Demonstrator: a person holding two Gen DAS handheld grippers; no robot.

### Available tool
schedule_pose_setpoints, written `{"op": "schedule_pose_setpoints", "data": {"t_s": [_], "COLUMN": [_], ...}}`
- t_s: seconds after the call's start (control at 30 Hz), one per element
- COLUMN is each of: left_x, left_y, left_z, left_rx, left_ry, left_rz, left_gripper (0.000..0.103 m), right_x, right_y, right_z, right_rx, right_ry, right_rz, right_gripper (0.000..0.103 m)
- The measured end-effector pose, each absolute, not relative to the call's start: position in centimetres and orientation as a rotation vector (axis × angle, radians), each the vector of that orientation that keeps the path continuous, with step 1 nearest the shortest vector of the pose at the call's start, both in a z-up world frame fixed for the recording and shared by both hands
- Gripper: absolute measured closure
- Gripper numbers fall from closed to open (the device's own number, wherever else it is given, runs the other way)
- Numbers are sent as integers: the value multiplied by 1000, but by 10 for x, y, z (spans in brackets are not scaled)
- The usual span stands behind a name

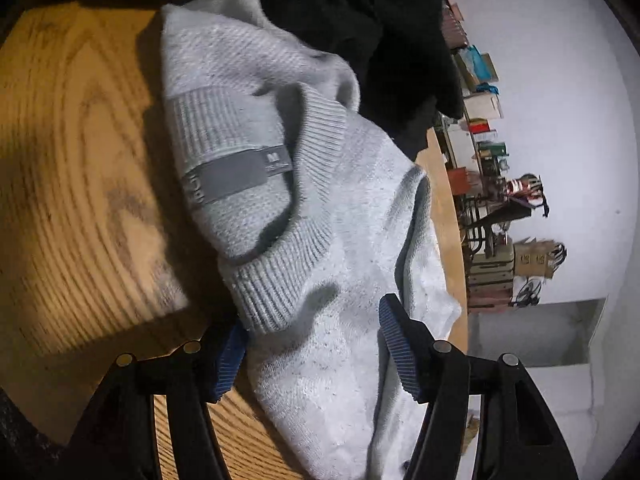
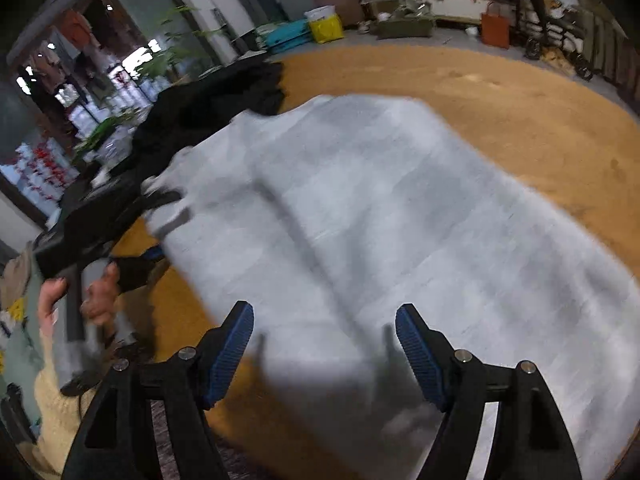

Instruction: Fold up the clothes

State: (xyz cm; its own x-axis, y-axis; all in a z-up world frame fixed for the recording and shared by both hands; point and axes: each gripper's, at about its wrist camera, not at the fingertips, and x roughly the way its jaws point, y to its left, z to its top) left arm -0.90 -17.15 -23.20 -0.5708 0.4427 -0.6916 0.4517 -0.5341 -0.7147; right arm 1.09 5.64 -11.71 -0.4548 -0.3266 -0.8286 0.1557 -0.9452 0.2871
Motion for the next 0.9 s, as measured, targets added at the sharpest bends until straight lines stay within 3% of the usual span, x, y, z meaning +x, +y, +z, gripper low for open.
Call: {"op": "schedule_pose_setpoints", "data": {"t_s": [0.03, 0.1, 0.23, 0.3, 0.4, 0.43, 0.57, 0.67, 0.7, 0.73, 0.83, 0.9], "left_x": [-8, -7, 0, -2, -6, -9, -44, -61, -65, -69, -84, -89], "left_y": [-171, -177, -182, -180, -175, -171, -149, -149, -150, -151, -153, -151], "left_z": [-233, -235, -228, -216, -191, -183, -158, -160, -161, -160, -155, -146], "left_rx": [1467, 1509, 1586, 1634, 1638, 1635, 1644, 1681, 1691, 1708, 1754, 1748], "left_ry": [1459, 1404, 1341, 1273, 1183, 1147, 1104, 1102, 1092, 1080, 1038, 1057], "left_rz": [-2329, -2331, -2314, -2288, -2352, -2394, -2495, -2448, -2417, -2398, -2370, -2399], "left_gripper": [81, 85, 85, 77, 46, 42, 41, 41, 41, 41, 41, 41], "right_x": [1, -19, -85, -123, -170, -185, -231, -243, -241, -240, -211, -185], "right_y": [62, 73, 87, 92, 92, 89, 55, 28, 22, 16, 3, 0], "right_z": [-115, -111, -99, -95, -98, -101, -120, -135, -139, -143, -135, -125], "right_rx": [1444, 1432, 1396, 1396, 1405, 1412, 1456, 1512, 1530, 1547, 1427, 1330], "right_ry": [-231, -201, -210, -245, -303, -317, -329, -213, -160, -106, 71, 97], "right_rz": [-2472, -2517, -2536, -2538, -2483, -2460, -2275, -2249, -2249, -2249, -2331, -2349], "right_gripper": [25, 25, 26, 26, 26, 24, 25, 28, 39, 71, 92, 93]}}
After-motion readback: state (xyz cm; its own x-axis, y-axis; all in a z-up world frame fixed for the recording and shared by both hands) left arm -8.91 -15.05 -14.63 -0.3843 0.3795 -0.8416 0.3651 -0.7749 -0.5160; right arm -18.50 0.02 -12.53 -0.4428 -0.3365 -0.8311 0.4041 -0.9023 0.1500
